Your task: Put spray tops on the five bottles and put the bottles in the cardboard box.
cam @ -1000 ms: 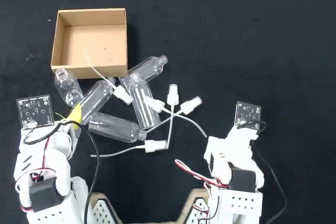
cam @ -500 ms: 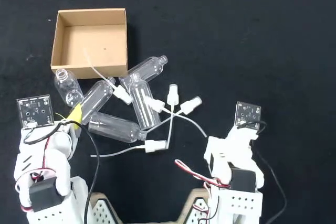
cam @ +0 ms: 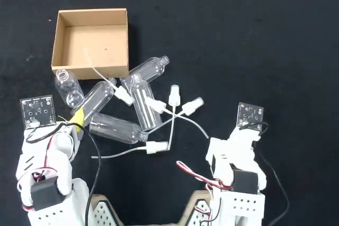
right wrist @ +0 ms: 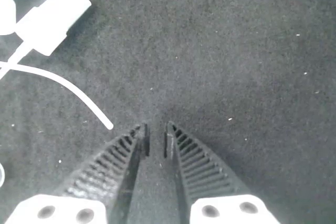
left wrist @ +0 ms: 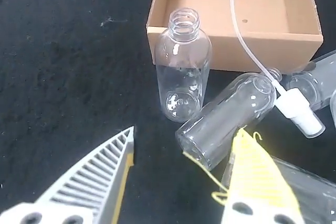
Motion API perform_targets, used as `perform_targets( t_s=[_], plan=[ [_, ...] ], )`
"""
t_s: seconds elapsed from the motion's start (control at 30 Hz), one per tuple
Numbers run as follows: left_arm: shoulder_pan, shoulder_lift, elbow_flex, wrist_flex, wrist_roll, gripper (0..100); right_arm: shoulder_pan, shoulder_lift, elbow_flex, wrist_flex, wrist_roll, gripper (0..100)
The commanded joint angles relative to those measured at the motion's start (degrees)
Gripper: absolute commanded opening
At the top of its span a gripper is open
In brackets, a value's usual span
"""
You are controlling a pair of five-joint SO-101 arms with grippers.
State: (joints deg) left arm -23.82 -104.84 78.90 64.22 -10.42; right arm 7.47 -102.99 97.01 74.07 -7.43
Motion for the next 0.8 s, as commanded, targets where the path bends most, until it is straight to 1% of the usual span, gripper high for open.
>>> perform_targets(
  t_s=[0.0,0.1,0.2,0.43,0.57,0.63,0.73,0.77],
  plan=[
    [0.57,1.49,-9.8,1.32,0.35,29,0.88,-5.49,-0.48,0.7,-0.18,6.0],
    [0.31,3.96,-16.31,3.16,0.35,29,0.62,-5.49,-0.48,0.7,-0.18,6.0],
    [0.31,6.07,-19.03,2.99,0.35,29,-0.53,-5.49,-0.48,0.7,-0.18,6.3],
    [0.22,7.82,-18.59,3.25,0.35,29,-0.44,-5.49,-0.48,0.7,-0.35,6.1],
    [0.22,7.82,-14.46,3.16,0.7,29,-0.53,-5.49,-0.48,0.26,-0.35,6.3],
    [0.22,7.82,-11.82,2.11,0.7,29,-1.58,-5.49,-0.48,-3.34,-0.09,6.4],
    [0.04,7.74,-8.84,-1.14,0.7,29,-1.76,-5.41,-1.01,-14.33,0.26,6.4],
    [0.04,7.74,-8.48,-2.46,0.7,29,-1.14,-5.41,-1.98,-18.55,1.93,6.4]
  ],
)
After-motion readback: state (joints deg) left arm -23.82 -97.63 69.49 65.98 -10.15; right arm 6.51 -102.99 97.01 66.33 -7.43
